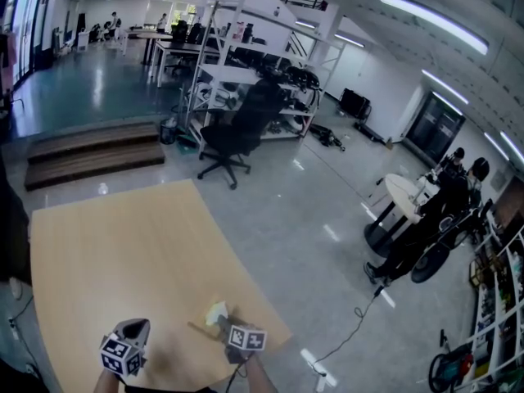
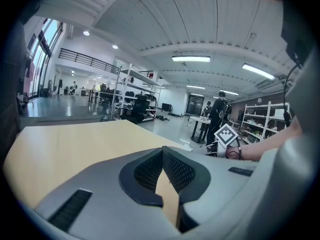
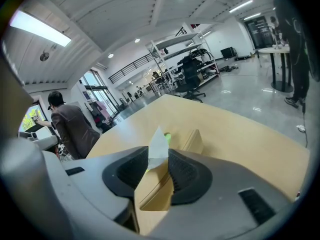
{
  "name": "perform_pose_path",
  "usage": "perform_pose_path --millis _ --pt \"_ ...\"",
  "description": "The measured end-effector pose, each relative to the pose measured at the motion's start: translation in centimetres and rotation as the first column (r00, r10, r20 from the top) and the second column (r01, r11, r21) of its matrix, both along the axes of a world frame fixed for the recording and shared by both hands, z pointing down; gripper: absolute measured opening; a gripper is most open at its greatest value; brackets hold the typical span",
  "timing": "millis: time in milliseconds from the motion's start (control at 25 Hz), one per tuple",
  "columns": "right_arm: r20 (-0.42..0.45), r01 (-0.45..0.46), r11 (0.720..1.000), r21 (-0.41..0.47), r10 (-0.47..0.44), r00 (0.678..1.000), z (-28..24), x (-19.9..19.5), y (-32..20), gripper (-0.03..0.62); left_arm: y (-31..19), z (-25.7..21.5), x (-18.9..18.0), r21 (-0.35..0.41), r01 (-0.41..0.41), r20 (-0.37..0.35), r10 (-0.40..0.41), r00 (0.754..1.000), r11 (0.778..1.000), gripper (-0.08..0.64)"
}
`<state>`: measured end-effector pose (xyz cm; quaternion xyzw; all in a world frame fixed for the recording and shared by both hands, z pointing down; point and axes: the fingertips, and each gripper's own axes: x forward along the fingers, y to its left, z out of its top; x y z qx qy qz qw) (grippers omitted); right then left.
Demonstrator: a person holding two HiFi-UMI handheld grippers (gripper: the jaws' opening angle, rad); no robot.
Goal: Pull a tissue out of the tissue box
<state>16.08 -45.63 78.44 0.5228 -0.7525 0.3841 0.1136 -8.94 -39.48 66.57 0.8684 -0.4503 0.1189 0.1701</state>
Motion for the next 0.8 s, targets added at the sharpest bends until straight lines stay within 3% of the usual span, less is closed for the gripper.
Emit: perform_pose_path --millis 280,440,800 --pt "-0.027 0.040 0.999 0.009 -0.040 0.999 0.23 -0.28 -0.39 0.114 -0.51 0.31 -0.41 -0.005 0.015 0.000 -0.015 1.000 1.000 0.008" --pt "-0.065 0.045 0.999 0.000 -0.045 0.997 0.54 -0.38 -0.24 0.021 -0.55 0.30 -0.77 -0.004 0.020 0.000 -0.020 1.000 1.000 0.008" --pt "-0.100 0.056 0.998 0.019 -0.054 0.994 -0.16 -0.25 -0.20 0.002 -0.54 0.02 -0.70 -0.002 0.025 -0.006 -0.025 1.000 1.000 0.008"
